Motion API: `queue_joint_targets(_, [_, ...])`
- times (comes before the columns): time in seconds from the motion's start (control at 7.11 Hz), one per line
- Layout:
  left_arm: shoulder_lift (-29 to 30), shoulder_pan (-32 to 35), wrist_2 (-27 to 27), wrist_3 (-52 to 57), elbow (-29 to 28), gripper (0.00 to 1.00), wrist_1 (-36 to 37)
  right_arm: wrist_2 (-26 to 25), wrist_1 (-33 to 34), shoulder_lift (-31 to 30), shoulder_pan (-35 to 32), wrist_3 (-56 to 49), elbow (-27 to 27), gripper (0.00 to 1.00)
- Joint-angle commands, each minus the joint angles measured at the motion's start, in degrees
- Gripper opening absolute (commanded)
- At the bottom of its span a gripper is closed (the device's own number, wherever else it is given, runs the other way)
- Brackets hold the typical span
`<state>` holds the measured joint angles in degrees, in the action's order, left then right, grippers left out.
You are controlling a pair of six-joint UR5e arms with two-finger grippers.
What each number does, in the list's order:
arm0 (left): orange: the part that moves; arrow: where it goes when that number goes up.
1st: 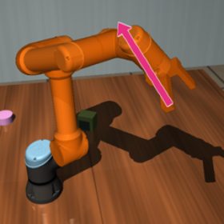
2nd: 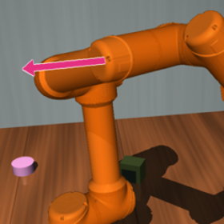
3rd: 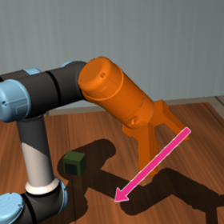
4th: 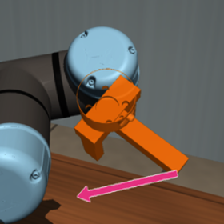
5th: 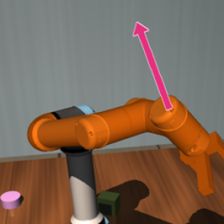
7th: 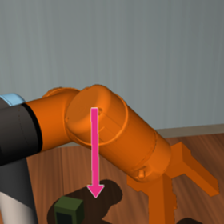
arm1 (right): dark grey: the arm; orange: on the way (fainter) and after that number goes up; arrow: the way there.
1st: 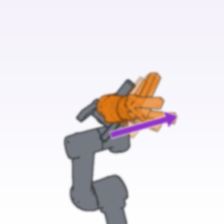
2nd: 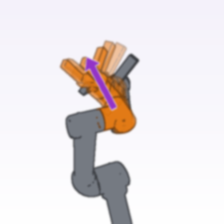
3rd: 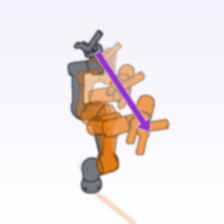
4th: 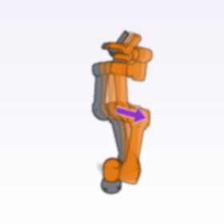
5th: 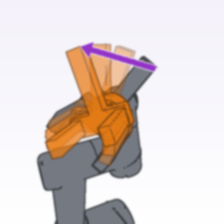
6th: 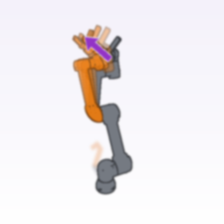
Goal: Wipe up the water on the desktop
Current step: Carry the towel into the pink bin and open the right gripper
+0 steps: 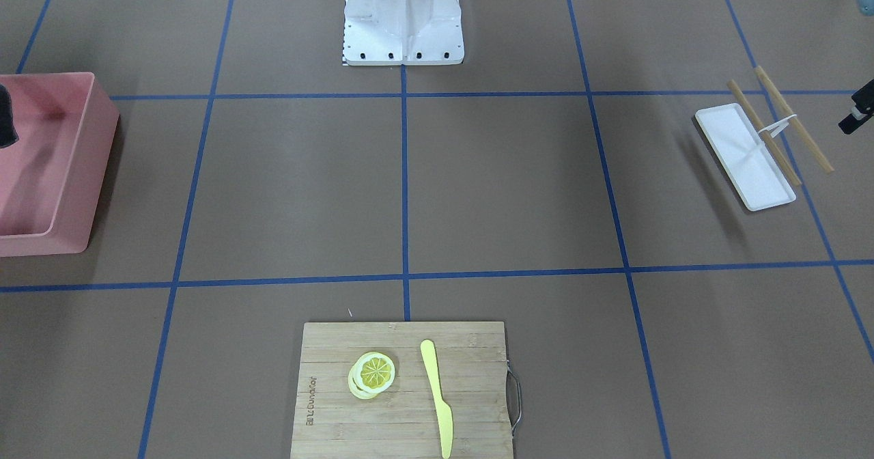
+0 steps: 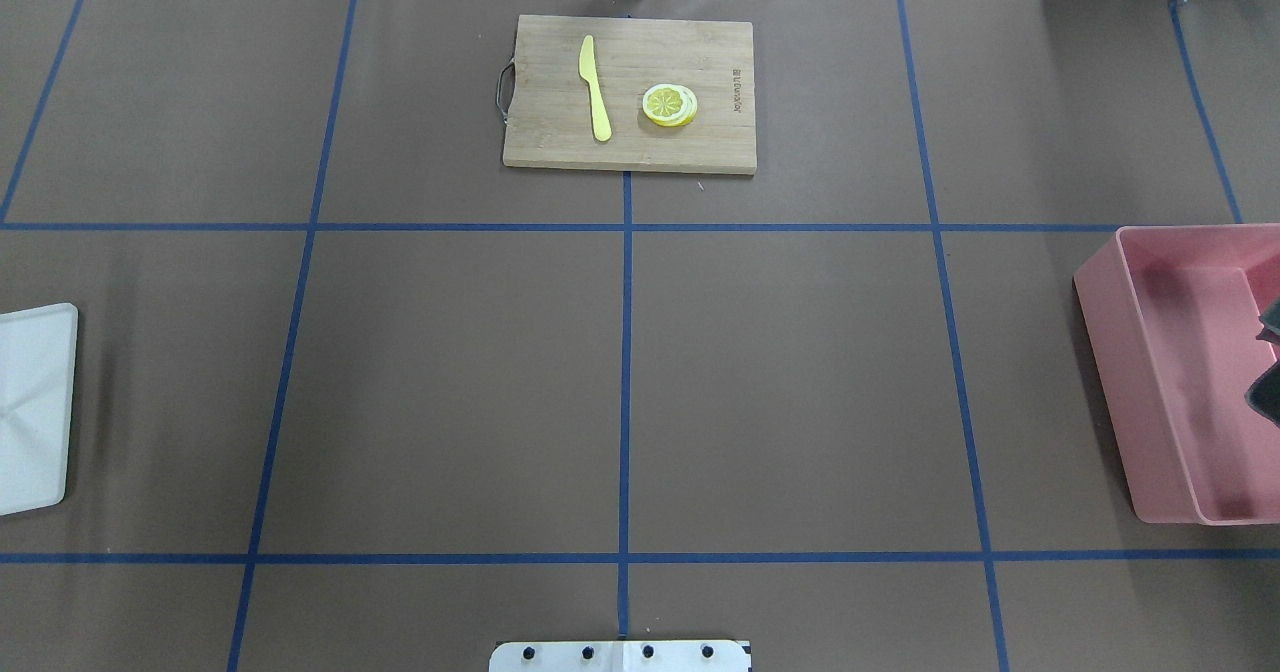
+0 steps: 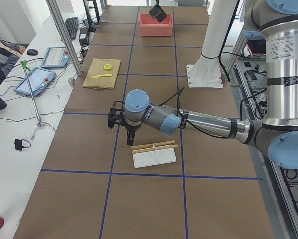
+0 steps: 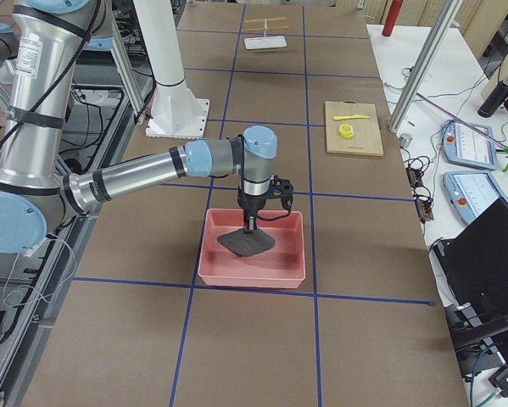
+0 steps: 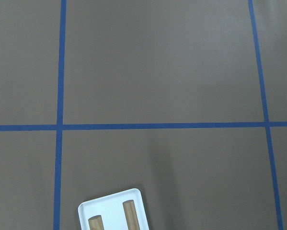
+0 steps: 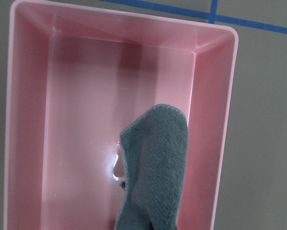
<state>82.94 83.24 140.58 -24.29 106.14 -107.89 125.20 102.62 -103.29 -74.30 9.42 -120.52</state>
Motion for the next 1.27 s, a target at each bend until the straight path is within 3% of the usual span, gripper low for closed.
queue_joint_targets(0.0, [-0.8, 0.0, 0.0, -0.1, 0.9, 0.98, -0.1, 0.9, -0.2, 0.5, 0.0, 0.8, 3.1, 0.99])
queue_joint_targets(0.56, [-3.6, -0.4, -0.9, 2.6, 0.2, 0.98, -3.1, 1.6, -0.2, 0.8, -0.2, 0.7, 2.7, 1.0])
queue_joint_targets(0.98, [-5.6, 0.0, -2.9, 20.3, -3.1, 0.98, -2.5, 4.9, -1.7, 1.2, -2.4, 0.5, 3.1, 1.0])
queue_joint_targets(1.13, [-5.9, 0.3, -3.4, 20.3, -5.0, 0.98, -2.3, 4.9, -1.8, 1.2, -6.0, 0.0, 4.8, 1.0])
